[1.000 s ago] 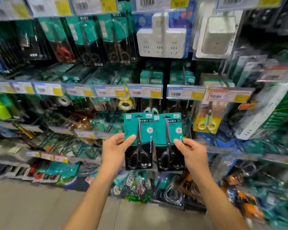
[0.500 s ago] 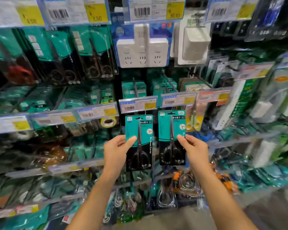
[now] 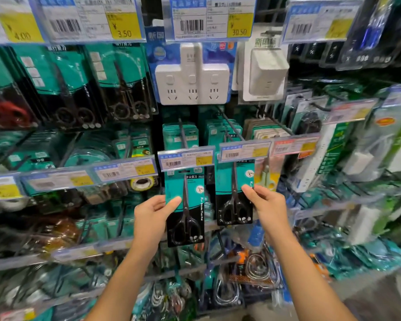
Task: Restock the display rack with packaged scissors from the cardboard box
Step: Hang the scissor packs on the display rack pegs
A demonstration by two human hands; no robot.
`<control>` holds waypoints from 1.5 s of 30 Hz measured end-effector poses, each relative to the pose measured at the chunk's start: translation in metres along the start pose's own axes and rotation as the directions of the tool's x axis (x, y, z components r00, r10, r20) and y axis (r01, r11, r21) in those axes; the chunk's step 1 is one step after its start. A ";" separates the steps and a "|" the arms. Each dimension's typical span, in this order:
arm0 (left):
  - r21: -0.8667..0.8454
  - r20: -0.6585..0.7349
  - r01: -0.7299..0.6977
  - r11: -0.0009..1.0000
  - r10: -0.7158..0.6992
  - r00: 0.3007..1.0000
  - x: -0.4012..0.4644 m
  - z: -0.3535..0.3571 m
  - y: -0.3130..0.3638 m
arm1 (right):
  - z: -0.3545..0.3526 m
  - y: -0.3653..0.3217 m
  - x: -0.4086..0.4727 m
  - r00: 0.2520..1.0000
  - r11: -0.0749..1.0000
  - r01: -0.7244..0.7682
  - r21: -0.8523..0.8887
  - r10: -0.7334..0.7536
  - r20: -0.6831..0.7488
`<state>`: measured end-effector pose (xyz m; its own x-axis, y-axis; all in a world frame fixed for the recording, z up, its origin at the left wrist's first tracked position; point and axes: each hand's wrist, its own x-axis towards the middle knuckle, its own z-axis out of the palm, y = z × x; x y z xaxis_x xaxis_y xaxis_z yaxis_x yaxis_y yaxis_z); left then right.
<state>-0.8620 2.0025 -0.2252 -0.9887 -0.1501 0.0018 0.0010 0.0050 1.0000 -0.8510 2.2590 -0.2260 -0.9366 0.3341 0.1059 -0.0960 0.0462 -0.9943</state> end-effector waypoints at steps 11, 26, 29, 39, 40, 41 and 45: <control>-0.013 -0.017 -0.076 0.997 0.076 0.997 -0.003 0.005 0.009 | -0.007 -0.006 0.006 0.995 0.991 0.065 0.118 -0.074 0.072; -0.031 -0.003 -0.140 0.990 0.140 0.990 -0.006 0.000 0.012 | 0.004 -0.001 0.008 0.994 0.980 0.107 0.169 -0.101 -0.045; -0.013 -0.009 -0.147 0.989 0.147 0.989 -0.003 -0.002 0.012 | 0.006 0.001 0.015 0.994 0.987 0.106 0.122 -0.102 -0.039; -0.043 -0.052 -0.175 0.984 0.173 0.984 0.013 0.005 0.000 | 0.028 0.009 0.056 0.993 0.995 0.074 0.065 -0.067 -0.102; -0.048 -0.066 -0.176 0.983 0.173 0.983 0.015 0.005 -0.001 | 0.030 0.010 0.059 0.992 0.996 0.073 0.052 -0.068 -0.103; -0.049 -0.072 -0.183 0.982 0.179 0.981 0.017 0.005 -0.003 | 0.031 0.012 0.063 0.992 0.996 0.076 0.036 -0.071 -0.107; -0.044 -0.077 -0.195 0.980 0.191 0.979 0.024 0.009 -0.009 | 0.040 0.014 0.075 0.988 0.996 0.079 0.046 -0.072 -0.133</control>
<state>-0.8874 2.0079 -0.2340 -0.9557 -0.2222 0.1931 0.2002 -0.0098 0.9797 -0.9356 2.2472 -0.2327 -0.8739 0.4524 0.1780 -0.1850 0.0292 -0.9823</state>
